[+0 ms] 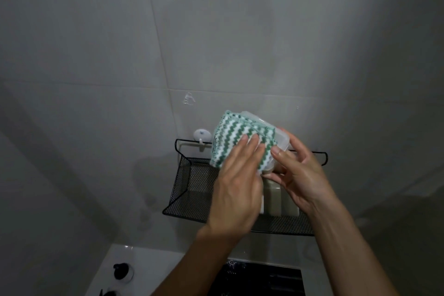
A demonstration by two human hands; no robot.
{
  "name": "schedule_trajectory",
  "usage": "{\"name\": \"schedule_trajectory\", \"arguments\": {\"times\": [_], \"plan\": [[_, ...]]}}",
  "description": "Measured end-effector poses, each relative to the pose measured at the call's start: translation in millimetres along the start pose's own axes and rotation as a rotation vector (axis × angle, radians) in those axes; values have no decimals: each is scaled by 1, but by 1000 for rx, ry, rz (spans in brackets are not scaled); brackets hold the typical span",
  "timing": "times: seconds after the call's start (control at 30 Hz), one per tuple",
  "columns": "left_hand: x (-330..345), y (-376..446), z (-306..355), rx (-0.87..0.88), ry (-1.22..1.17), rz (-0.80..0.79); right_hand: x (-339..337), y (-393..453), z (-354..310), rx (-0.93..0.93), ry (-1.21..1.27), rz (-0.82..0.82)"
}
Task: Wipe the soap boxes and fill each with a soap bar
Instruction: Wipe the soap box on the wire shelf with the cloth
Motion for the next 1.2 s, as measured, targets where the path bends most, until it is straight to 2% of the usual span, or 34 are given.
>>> {"name": "schedule_trajectory", "arguments": {"times": [0.13, 0.33, 0.47, 0.63, 0.93, 1.1, 1.2], "plan": [[-13, 15, -25, 17, 103, 20, -6, -3, 1, 8, -17, -15], [-26, 39, -48, -83, -38, 37, -3, -5, 1, 15, -101, -68], [-18, 46, -22, 78, -12, -84, 3, -4, -1, 22, -166, -120], [-18, 47, 1, 215, 51, -181, -1, -4, -4, 38, -88, -138], [-19, 14, -15, 265, 145, -75, -19, -8, -7, 125, -42, -100], [-27, 6, -45, 137, 35, 41, -21, -7, -10, 167, -34, -66], [-27, 10, -52, 152, 29, 7, -15, -6, -10, 196, -30, -57]]}}
Point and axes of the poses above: each hand's wrist, its own y-axis towards the middle knuckle, its own x-axis out of the palm, z = x × y, the point moved 4 cm from there along y, towards the middle knuckle, and after that the axes turned 12 degrees about y, right-handed, at the moved point
